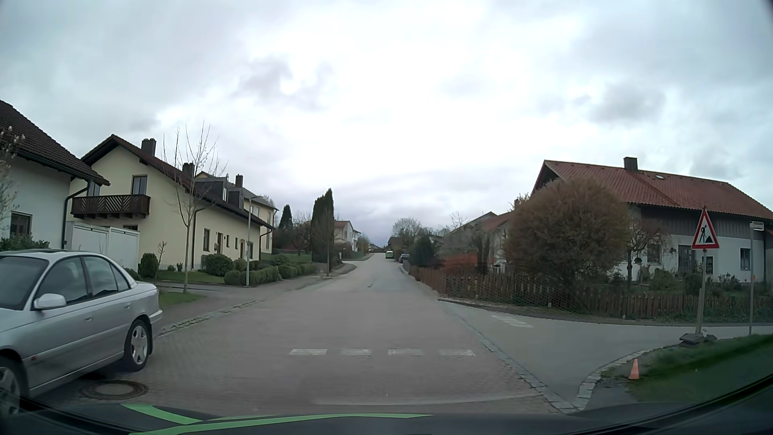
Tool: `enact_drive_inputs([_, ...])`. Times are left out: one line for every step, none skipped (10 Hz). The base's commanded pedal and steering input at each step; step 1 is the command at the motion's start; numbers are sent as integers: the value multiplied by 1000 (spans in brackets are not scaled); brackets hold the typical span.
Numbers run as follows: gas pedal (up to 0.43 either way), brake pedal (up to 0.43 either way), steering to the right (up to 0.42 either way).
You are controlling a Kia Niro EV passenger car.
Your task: Follow the waypoints while adhering to traffic rules and regulations
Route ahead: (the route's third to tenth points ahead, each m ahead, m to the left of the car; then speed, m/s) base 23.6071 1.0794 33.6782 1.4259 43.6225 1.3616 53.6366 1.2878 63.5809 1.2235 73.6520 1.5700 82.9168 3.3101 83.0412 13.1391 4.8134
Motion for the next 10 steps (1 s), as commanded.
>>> enact_drive_inputs([150,0,-1])
enact_drive_inputs([177,0,-1])
enact_drive_inputs([177,0,-1])
enact_drive_inputs([177,0,-1])
enact_drive_inputs([177,0,-1])
enact_drive_inputs([177,0,-1])
enact_drive_inputs([177,0,-1])
enact_drive_inputs([177,0,-1])
enact_drive_inputs([177,0,-1])
enact_drive_inputs([177,0,-1])
